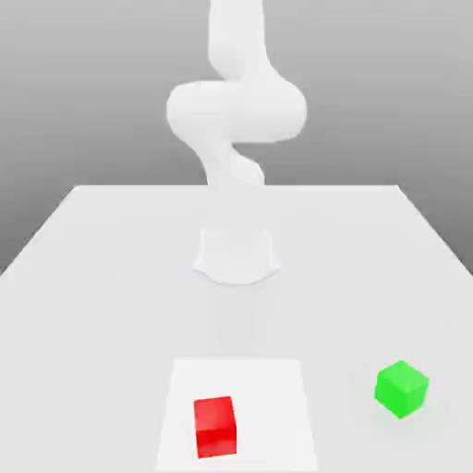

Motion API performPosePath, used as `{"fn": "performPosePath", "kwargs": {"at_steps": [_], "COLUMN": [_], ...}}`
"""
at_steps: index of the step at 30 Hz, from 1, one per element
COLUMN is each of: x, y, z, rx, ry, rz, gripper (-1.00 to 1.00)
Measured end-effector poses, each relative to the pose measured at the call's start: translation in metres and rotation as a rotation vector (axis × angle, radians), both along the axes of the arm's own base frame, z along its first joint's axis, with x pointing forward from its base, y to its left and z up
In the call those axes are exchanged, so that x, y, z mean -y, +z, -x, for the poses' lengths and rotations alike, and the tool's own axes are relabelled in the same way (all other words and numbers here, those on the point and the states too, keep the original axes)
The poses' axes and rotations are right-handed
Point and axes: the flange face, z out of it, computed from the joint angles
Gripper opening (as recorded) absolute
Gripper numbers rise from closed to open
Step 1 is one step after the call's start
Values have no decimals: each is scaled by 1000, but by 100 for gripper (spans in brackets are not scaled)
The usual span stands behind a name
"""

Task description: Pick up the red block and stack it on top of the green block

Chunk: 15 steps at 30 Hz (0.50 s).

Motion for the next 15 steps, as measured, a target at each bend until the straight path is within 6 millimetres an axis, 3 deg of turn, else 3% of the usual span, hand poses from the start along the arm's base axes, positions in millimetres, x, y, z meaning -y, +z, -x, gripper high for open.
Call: {"fn": "performPosePath", "kwargs": {"at_steps": [7,11,15], "x": [7,10,13], "y": [-130,-209,-289], "z": [-73,-95,-103], "rx": [-216,-335,-455], "ry": [49,74,96], "rz": [8,16,27], "gripper": [0,0,0]}}
